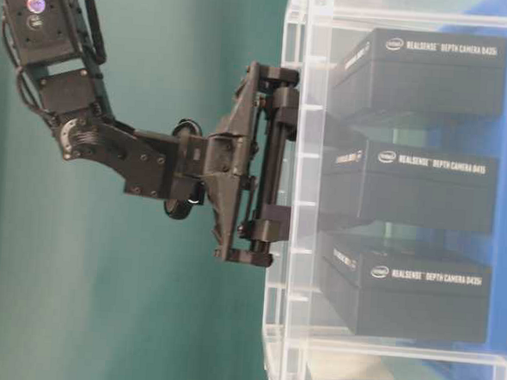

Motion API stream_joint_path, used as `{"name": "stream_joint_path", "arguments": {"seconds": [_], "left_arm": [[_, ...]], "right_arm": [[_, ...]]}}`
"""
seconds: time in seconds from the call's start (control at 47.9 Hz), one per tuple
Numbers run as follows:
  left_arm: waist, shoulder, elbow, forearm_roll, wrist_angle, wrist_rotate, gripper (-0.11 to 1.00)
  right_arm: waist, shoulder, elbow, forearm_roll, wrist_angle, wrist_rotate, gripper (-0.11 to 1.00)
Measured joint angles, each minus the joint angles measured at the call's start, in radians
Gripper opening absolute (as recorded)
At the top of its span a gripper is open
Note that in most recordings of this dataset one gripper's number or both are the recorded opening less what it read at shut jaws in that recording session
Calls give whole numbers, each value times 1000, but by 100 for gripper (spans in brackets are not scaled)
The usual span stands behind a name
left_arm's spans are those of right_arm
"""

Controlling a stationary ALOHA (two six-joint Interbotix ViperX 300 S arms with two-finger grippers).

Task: Take out the box from the case.
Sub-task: 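Close the right gripper on the middle black box, then lift the middle box straight up out of the case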

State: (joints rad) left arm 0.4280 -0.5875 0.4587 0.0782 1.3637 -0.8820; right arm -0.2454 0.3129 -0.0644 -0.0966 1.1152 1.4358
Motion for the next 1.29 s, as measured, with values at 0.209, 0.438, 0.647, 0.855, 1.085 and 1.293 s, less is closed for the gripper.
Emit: {"name": "stream_joint_path", "arguments": {"seconds": [0.209,0.438,0.647,0.855,1.085,1.293], "left_arm": [[0,0,0,-2,0,-2,93],[0,-2,0,-2,0,-2,93],[0,-5,2,0,0,-2,93],[0,-5,2,0,0,-2,93],[0,-5,2,-2,0,-2,93],[0,-5,3,0,0,-2,93]], "right_arm": [[2,0,-63,-5,81,2,67],[5,-5,-121,-11,149,3,67],[12,-21,-179,-31,229,3,67],[17,-44,-259,-55,313,5,67],[23,-44,-365,-74,400,3,67],[28,-44,-459,-95,477,0,67]]}}
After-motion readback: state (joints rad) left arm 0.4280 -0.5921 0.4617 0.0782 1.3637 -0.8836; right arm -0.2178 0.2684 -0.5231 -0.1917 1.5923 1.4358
